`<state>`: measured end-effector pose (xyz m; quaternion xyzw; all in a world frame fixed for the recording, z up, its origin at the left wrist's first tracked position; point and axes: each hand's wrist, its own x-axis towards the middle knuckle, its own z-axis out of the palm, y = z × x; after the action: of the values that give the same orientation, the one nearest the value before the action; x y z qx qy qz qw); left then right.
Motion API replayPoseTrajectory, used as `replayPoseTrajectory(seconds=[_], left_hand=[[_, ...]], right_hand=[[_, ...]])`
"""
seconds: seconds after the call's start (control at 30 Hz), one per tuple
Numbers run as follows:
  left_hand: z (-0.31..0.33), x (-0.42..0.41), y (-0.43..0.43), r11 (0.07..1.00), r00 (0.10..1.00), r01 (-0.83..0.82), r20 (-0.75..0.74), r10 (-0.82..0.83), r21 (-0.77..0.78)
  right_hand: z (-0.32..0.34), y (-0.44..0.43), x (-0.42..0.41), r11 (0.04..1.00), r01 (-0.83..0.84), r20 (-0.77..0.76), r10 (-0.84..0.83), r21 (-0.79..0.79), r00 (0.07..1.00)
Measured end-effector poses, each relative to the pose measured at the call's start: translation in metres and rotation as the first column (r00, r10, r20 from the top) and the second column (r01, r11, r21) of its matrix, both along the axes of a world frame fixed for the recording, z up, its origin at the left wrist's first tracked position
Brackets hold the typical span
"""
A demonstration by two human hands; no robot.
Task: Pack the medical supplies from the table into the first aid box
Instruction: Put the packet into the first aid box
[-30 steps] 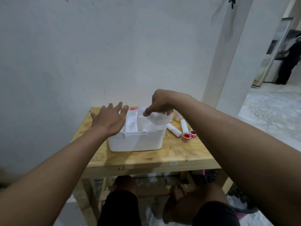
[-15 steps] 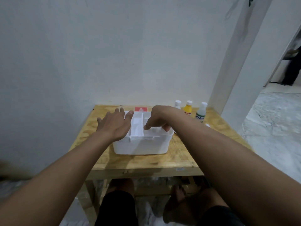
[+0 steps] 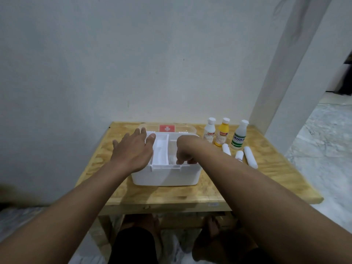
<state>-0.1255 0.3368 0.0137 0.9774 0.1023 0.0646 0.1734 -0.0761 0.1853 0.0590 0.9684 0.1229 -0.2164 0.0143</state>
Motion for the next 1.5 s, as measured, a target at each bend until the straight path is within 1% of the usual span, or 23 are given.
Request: replayPoseTrajectory(seconds=[0.13,0.23,0.43,0.63,0.83,1.03,1.13,1.2,1.3,1.37,1.43,1.5], left_hand=[[-0.004,0.002,0.000,1.000,1.000,-0.009,0.006,0.009,0.008],[-0.004,0.002,-0.001,1.000,1.000,-0.015,-0.004,0.015,0.006],[-0.002,0.000,-0.002,1.000,1.000,-0.009,0.010,0.009,0.014],[-0.003,0.000,-0.002,0.999,1.000,-0.022,0.020,0.021,0.025],[-0.001,-0.001,-0.001,0.999,1.000,-0.006,0.003,0.006,0.036],[0.000,-0.001,0.000,0.999,1.000,-0.005,-0.004,0.005,0.053],[0.001,0.000,0.002,0.998,1.000,0.005,-0.013,-0.004,0.067],[0.003,0.000,0.003,0.997,1.000,0.014,-0.006,-0.013,0.081],[0.009,-0.001,0.001,0.994,0.999,0.007,0.052,-0.013,0.108],[0.017,-0.004,-0.008,0.994,0.994,0.000,0.107,-0.012,0.108],[0.026,-0.009,-0.024,0.993,0.987,0.022,0.159,-0.040,0.113],[0.032,-0.013,-0.045,0.990,0.973,0.076,0.206,-0.100,0.118]], right_hand=[[-0.005,0.003,0.004,1.000,-0.021,-0.023,0.021,-0.003,1.000],[-0.007,0.006,0.006,1.000,-0.020,-0.080,0.020,0.000,0.997],[-0.017,0.007,0.009,0.990,0.018,-0.086,-0.006,0.143,0.996],[-0.019,0.008,0.010,0.980,0.015,-0.141,0.013,0.196,0.990],[-0.029,0.006,0.016,0.963,0.058,-0.122,-0.026,0.264,0.992],[-0.027,0.004,0.021,0.919,0.196,-0.205,-0.131,0.342,0.970],[-0.019,-0.002,0.023,0.828,0.341,-0.301,-0.220,0.446,0.928],[-0.010,-0.010,0.022,0.783,0.344,-0.258,-0.240,0.518,0.936],[0.012,-0.027,0.012,0.746,0.262,-0.147,-0.218,0.612,0.965],[0.026,-0.042,0.005,0.739,0.196,-0.073,-0.196,0.644,0.978],[0.037,-0.060,0.000,0.736,0.123,0.047,-0.206,0.666,0.977],[0.042,-0.081,-0.005,0.756,0.057,0.175,-0.223,0.652,0.959]])
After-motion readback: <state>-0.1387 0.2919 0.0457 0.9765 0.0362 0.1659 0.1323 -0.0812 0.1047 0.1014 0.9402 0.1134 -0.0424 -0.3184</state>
